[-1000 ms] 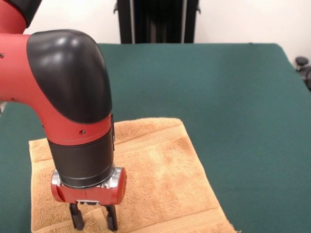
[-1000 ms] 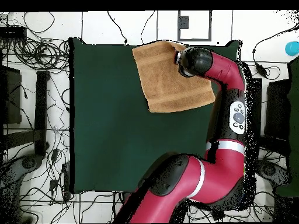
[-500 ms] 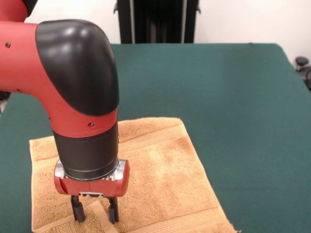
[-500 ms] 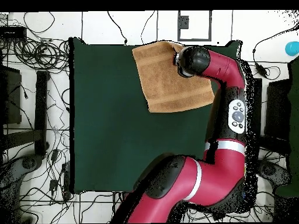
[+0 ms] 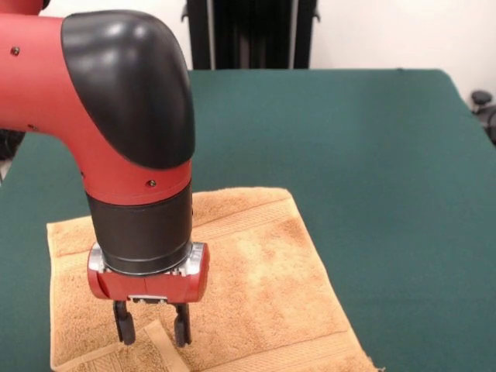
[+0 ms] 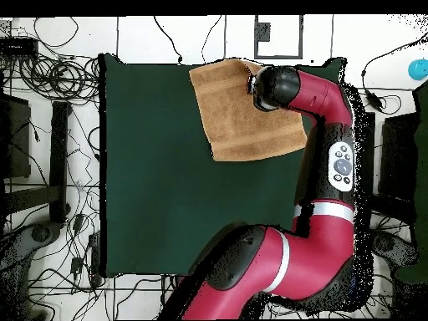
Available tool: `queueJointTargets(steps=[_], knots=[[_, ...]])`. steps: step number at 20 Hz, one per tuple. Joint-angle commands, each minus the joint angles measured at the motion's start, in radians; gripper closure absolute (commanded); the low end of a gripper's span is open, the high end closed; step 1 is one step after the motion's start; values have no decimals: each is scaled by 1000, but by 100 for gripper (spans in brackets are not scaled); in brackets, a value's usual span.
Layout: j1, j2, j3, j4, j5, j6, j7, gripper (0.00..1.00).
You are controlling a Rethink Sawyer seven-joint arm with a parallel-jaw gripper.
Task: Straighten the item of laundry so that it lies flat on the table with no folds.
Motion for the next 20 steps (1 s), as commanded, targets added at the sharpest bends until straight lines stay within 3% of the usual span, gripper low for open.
queueJointTargets(steps=[1, 9, 20], knots=[[33, 2, 5, 181, -30, 50, -40, 0], [10, 75, 58, 148, -92, -170, -166, 0], [12, 84, 66, 134, -103, -169, -127, 0]])
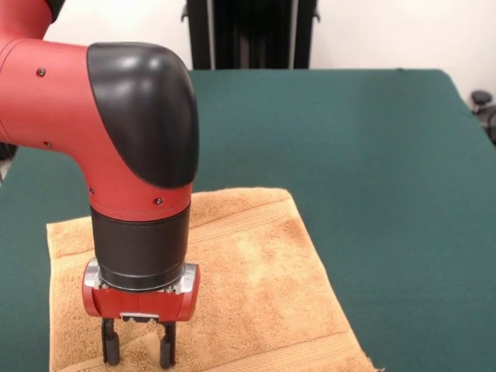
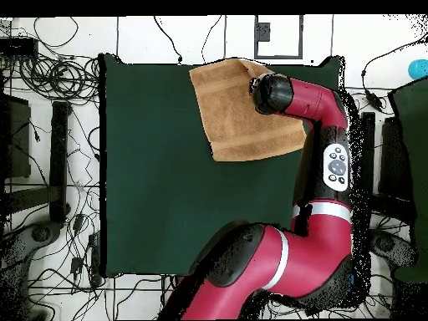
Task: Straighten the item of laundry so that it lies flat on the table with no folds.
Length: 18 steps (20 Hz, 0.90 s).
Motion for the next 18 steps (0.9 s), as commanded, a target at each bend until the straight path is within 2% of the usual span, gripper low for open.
queueJointTargets(steps=[1, 12, 18], knots=[[14, 59, 71, 121, -32, -24, -122, 0], [21, 42, 57, 143, -32, -41, -81, 0], [1, 32, 98, 163, -81, -218, -173, 0]])
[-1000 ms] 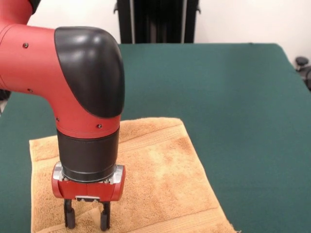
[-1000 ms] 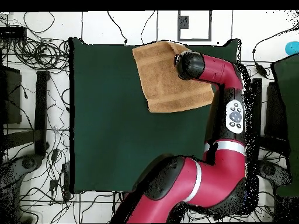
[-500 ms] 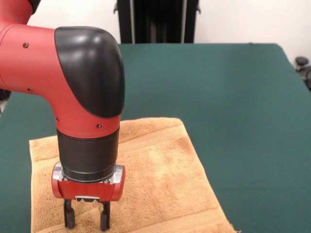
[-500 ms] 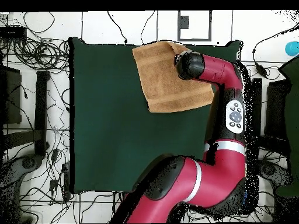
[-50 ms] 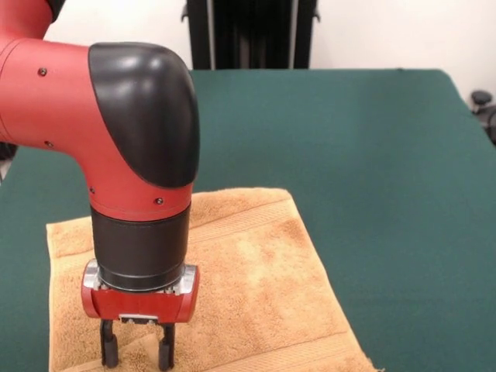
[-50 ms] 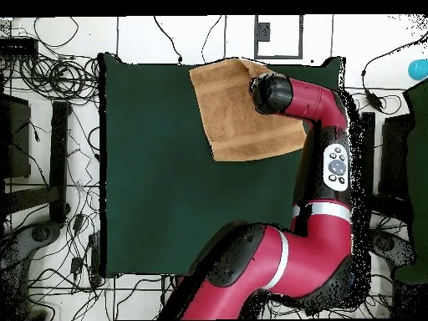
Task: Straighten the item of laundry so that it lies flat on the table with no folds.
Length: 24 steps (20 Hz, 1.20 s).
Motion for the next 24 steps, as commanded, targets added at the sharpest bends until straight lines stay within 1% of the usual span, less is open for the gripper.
queueJointTargets(steps=[1, 2, 3, 6, 8, 12, 20, 23, 24], knots=[[4, 28, 93, 159, -81, -203, -170, 0], [7, 23, 88, 161, -91, -226, -167, 0], [21, 6, 60, 174, -119, -285, -131, 0], [47, -16, 9, 191, -163, -370, -51, 0], [53, -20, -1, 192, -171, -366, -21, 0], [49, -37, 4, 207, -175, -343, -11, 0], [13, -30, 55, 230, -192, -378, -48, 0], [16, -39, 51, 238, -187, -350, -47, 0], [18, -43, 47, 242, -175, -315, -37, 0]])
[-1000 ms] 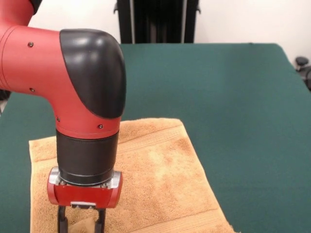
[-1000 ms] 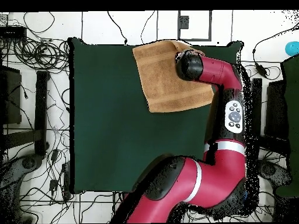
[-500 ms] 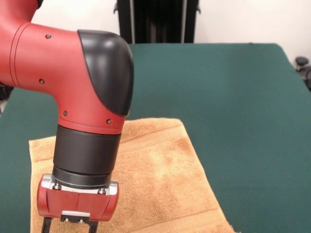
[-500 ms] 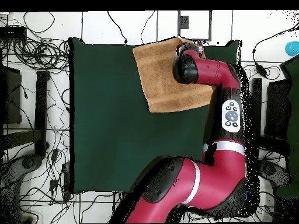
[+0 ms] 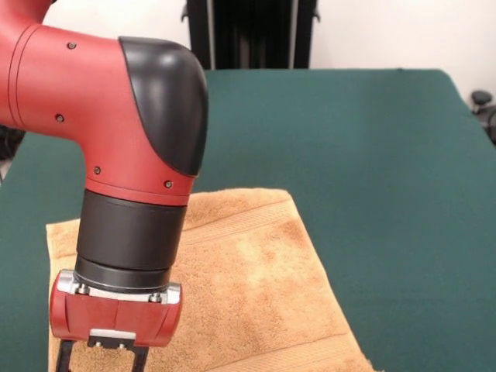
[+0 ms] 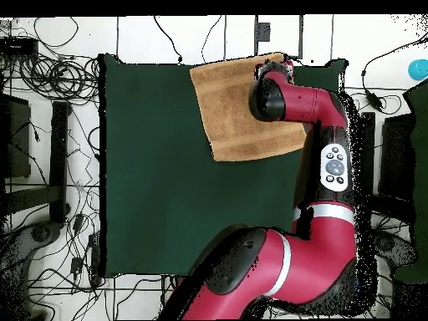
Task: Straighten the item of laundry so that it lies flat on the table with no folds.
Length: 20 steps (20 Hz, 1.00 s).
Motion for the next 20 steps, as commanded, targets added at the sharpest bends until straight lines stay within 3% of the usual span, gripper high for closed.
queueJointTargets(steps=[1, 3, 5, 12, 20], knots=[[10, 22, 64, 159, 68, 269, -18, 0], [-4, 54, 94, 126, 171, 534, 1, 0], [-8, 57, 107, 130, 201, 586, -13, 0], [6, 32, 80, 183, 261, 625, 39, 0], [17, 26, 55, 199, 265, 610, 52, 0]])
